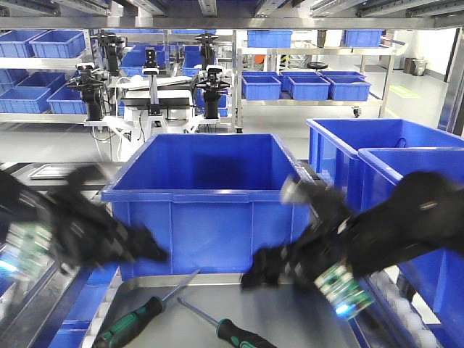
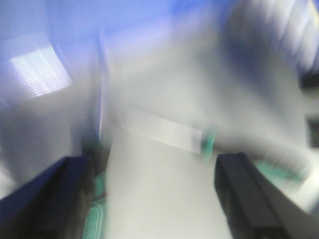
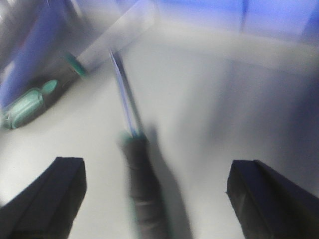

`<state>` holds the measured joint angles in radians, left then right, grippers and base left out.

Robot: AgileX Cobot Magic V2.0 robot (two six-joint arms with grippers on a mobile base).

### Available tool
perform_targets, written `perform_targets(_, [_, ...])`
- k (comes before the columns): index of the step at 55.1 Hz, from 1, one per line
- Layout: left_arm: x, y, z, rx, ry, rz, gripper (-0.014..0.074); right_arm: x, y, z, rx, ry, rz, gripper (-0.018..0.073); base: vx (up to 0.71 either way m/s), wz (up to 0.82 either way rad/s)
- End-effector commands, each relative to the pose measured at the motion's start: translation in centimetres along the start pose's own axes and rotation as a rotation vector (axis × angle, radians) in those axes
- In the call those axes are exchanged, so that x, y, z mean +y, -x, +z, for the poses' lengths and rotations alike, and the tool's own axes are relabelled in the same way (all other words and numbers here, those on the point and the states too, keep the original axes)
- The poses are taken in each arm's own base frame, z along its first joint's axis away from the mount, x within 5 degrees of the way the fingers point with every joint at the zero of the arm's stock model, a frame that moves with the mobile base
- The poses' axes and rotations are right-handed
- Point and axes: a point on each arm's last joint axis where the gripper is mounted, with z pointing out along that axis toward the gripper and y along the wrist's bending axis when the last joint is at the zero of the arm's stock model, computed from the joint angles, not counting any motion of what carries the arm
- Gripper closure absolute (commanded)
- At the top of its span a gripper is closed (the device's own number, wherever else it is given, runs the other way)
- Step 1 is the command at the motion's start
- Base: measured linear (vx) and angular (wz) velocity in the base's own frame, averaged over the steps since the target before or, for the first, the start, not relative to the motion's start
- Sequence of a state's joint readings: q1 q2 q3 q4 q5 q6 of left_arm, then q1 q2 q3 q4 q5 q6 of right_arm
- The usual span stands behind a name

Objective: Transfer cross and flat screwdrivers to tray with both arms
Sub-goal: 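Raise both grippers away from the screwdrivers lying on the tray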

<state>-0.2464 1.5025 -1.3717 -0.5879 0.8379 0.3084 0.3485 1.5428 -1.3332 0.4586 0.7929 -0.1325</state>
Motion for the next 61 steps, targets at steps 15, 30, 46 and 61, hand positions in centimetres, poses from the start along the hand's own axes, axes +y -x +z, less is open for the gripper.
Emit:
perform_targets(15, [-3.0,1.2,-10.5,-0.328,0.089,0.147,0.0078,2.4,1.6,-8.6,-0.330,-0.020,-0.104,0.0011,0.00,0.00])
perform_targets(30, [-3.3,1.0,-11.2,-0.346,0.086,0.154,0.0084,2.5,1.4,-8.9,-0.322,-0.017,-0.106,0.0073,0.00,0.00])
perform_targets(46, [-3.3,1.2,-11.3,-0.367,0.098,0.158,0.0084,2.5,1.4,-8.9,-0.322,-0.017,-0.106,0.0120,0.00,0.00])
perform_targets(61, [-2.9,0.2,-11.7,-0.423,0.142,0.154,0.0135,2.5,1.4,-8.9,-0.322,-0.017,-0.106,0.0151,0.00,0.00])
